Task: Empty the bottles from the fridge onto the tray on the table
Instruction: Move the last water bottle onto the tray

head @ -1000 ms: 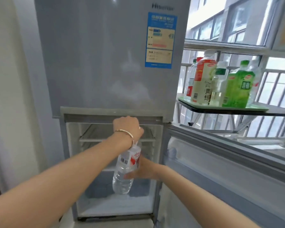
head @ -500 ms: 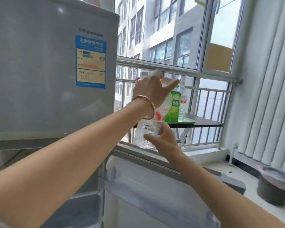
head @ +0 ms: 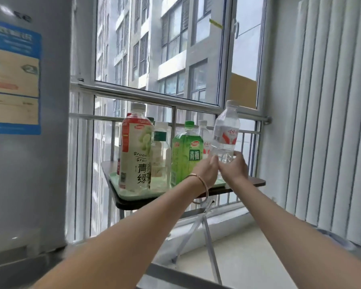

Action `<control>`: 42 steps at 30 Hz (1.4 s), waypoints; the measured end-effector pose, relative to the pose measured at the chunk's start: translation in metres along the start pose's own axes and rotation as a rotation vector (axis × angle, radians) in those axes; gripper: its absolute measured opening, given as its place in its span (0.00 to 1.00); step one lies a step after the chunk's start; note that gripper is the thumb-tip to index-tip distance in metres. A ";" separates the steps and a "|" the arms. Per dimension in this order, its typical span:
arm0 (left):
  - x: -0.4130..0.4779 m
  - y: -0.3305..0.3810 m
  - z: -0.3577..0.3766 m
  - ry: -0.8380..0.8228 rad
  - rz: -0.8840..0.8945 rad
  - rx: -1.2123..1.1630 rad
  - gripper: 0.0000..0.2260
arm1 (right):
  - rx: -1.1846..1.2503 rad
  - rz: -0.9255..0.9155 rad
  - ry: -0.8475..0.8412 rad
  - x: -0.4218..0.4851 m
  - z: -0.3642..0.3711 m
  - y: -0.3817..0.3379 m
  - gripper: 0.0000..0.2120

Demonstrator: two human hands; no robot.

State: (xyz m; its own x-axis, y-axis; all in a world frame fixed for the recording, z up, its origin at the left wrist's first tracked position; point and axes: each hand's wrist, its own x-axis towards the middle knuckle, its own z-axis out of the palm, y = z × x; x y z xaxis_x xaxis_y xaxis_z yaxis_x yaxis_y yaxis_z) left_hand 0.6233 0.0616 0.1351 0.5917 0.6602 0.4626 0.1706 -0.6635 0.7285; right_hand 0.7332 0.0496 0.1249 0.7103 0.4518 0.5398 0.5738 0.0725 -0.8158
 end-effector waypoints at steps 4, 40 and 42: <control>0.017 -0.024 0.017 0.023 -0.050 -0.075 0.26 | -0.049 0.013 -0.096 0.008 0.023 0.018 0.22; -0.007 -0.058 0.002 0.061 -0.164 -0.077 0.25 | -0.134 0.260 -0.394 0.025 0.040 0.043 0.23; -0.007 -0.060 0.006 0.059 -0.162 -0.069 0.24 | -0.145 0.241 -0.400 0.027 0.042 0.044 0.20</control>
State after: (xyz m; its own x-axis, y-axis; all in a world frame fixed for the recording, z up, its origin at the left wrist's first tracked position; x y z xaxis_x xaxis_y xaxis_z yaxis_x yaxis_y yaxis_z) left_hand 0.6136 0.0947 0.0858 0.5137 0.7770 0.3637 0.2038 -0.5224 0.8280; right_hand 0.7606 0.1020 0.0949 0.6336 0.7491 0.1935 0.4836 -0.1882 -0.8548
